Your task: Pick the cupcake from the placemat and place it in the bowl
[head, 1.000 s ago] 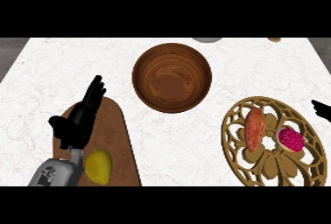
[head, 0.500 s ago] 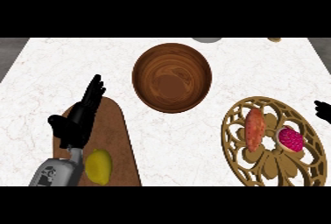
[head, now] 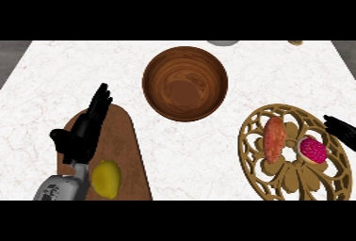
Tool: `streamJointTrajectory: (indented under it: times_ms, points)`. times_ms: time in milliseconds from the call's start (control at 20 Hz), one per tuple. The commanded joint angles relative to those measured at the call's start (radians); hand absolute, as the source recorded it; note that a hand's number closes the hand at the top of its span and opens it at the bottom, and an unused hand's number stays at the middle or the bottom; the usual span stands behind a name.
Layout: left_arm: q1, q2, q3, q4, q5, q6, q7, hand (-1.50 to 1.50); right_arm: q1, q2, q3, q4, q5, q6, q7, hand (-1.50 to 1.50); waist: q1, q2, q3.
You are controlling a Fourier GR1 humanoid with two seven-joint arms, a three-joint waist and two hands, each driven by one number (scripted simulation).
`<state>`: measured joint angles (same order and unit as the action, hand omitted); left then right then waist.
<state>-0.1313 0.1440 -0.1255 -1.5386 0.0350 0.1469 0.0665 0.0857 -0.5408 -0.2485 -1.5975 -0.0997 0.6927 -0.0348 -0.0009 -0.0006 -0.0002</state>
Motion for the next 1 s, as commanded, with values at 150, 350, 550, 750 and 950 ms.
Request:
streamJointTrajectory:
  times_ms: [150,350,550,750,950]
  points:
    - [-0.053,-0.049,0.016,0.044,-0.037,-0.001,0.014,0.0,-0.092,0.029,-0.02,0.207,0.14,0.026,-0.149,-1.5,0.001,0.001,0.0]
    - [-0.038,-0.004,0.071,0.036,-0.012,-0.057,-0.009,0.0,-0.071,0.074,0.011,0.133,0.225,-0.052,-0.11,-1.5,0.0,0.001,0.0]
    - [-0.096,-0.019,0.074,0.104,-0.01,-0.055,-0.001,0.0,-0.165,0.053,0.052,0.324,0.397,-0.159,-0.229,-1.5,0.005,0.004,0.001]
    - [-0.093,-0.021,0.086,0.072,-0.023,-0.056,0.018,0.0,-0.085,0.038,0.056,0.198,0.401,-0.109,-0.195,-1.5,-0.003,0.001,0.0]
    - [0.041,-0.036,0.044,-0.064,-0.044,-0.07,0.025,0.0,-0.152,0.11,0.088,0.297,0.437,-0.128,-0.226,-1.5,0.003,0.0,0.0]
